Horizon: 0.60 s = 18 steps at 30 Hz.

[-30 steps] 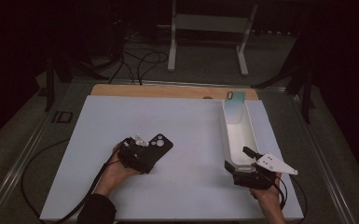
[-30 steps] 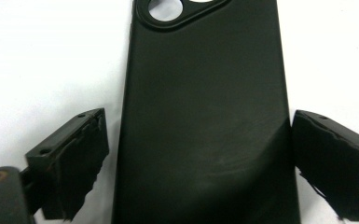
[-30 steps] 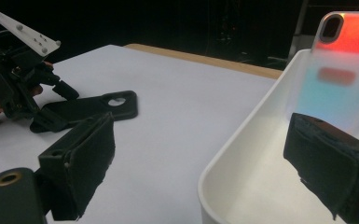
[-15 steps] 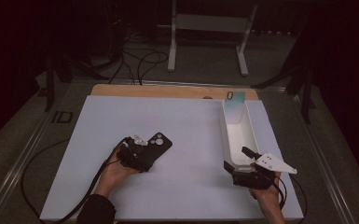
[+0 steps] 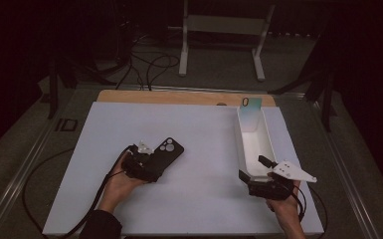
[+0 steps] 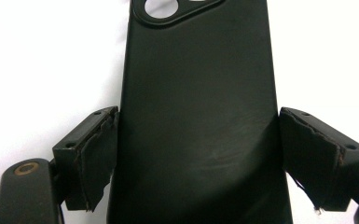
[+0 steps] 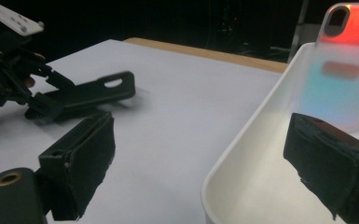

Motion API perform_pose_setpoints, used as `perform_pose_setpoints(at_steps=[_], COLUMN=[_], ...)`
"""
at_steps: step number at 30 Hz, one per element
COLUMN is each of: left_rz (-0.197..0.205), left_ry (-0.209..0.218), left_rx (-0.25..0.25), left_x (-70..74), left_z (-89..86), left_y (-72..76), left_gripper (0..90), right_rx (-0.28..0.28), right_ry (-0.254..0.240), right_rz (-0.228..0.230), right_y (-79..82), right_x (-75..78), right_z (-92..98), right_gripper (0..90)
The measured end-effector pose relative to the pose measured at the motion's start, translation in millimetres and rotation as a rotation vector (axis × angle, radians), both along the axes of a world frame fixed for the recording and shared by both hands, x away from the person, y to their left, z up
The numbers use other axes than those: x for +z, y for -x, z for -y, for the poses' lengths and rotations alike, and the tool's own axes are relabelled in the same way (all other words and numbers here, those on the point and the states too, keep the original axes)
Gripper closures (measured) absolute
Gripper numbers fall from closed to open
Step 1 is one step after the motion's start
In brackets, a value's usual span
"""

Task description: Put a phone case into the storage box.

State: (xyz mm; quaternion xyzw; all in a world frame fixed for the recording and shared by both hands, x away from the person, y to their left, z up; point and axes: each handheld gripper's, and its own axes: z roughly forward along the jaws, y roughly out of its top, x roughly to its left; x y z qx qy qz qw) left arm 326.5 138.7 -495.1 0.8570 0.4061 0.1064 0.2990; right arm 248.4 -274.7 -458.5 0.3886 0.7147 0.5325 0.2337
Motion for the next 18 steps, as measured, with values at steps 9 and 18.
perform_pose_setpoints(at_steps=[9,18], left_rz=[0.037,0.065], left_ry=[0.037,0.081], left_rx=[0.006,0.013], left_x=[12.2,18.4], left_z=[-4.3,-5.0], left_y=[6.6,11.3], left_gripper=[15.9,15.7], right_rx=[-0.001,0.033], right_ry=[0.0,-0.002], right_rz=[-0.026,-0.067], right_y=[-2.6,-5.5], right_x=[4.6,8.9], right_z=[-0.7,-6.1], right_gripper=[8.8,8.9])
